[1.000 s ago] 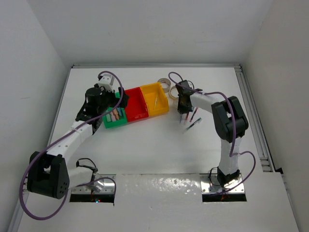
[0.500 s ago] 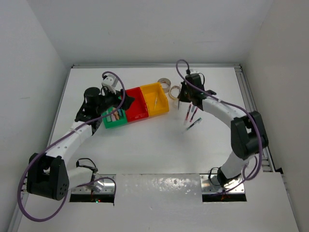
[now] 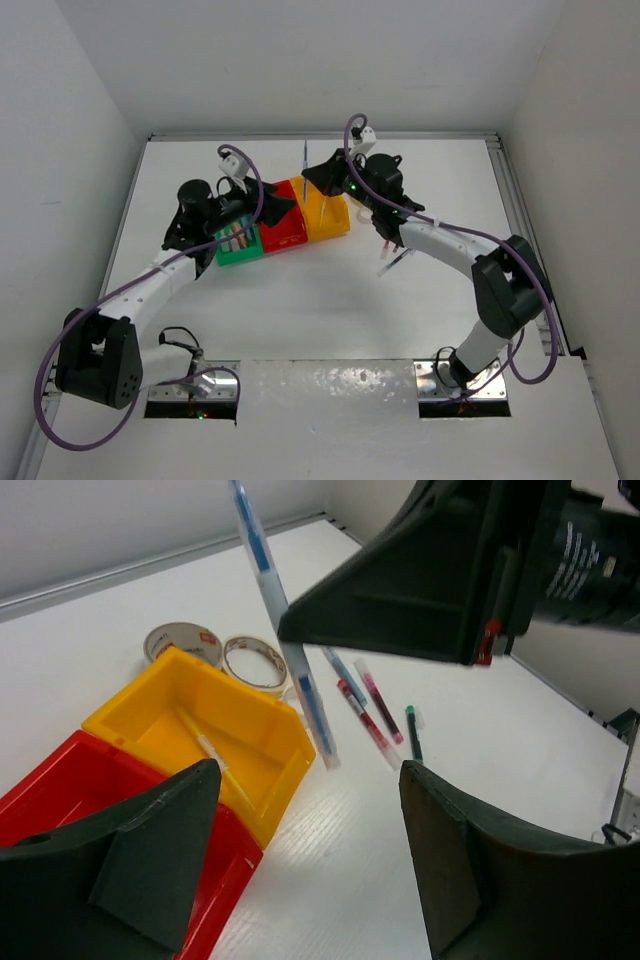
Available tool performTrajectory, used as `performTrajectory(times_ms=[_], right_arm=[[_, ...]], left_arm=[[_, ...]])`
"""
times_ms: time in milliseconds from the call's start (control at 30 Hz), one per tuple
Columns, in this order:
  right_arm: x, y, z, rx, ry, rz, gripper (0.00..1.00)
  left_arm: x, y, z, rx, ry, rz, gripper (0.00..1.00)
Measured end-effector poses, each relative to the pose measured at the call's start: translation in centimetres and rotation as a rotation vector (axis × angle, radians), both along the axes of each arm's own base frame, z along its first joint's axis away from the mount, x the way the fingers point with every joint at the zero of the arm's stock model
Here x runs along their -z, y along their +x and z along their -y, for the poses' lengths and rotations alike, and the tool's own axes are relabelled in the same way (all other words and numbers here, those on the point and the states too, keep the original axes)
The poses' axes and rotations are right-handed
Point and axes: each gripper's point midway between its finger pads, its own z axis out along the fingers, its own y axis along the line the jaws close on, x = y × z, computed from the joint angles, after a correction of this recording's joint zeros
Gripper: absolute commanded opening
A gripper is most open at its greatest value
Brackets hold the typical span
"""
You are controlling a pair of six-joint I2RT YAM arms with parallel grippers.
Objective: Sort the stationery into containers
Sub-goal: Pick up the pen from the center of the board, then close the pen cap on the pen.
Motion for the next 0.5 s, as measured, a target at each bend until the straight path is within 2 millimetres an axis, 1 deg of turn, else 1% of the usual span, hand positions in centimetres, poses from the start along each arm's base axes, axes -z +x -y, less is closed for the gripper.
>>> performTrajectory(times_ms=[67,133,233,333,400,500], right_arm=[[0.2,-0.7,-1.4,-0.045,0.023,-0.006,0.0],[0.1,-1.2,-2.2,-0.074,0.04,-0.007,0.0],[-0.7,-2.0,-3.3,-0.11,0.073,0.005,0.0],[-1.3,-2.6,-3.9,-0.133,0.092,0.015,0.0],[-1.7,-3.0,-4.3,-0.145,0.107,0.02,0.0],[-1.8,-3.4,-4.7,-0.158,0.115,0.018,0.0]], left_arm=[[-0.4,0.2,0.1,-0.008,-0.022,0.003,0.68],[-0.7,0.4,0.2,-0.016,-0.04,-0.001,0.66],[-0.8,0.5,0.5,-0.026,-0.059,-0.011,0.6],[-0.5,0.7,0.7,-0.034,-0.065,-0.024,0.56],[-0.2,0.8,0.9,-0.038,-0.067,-0.04,0.49],[0.3,1.1,0.9,-0.055,-0.07,-0.057,0.37]])
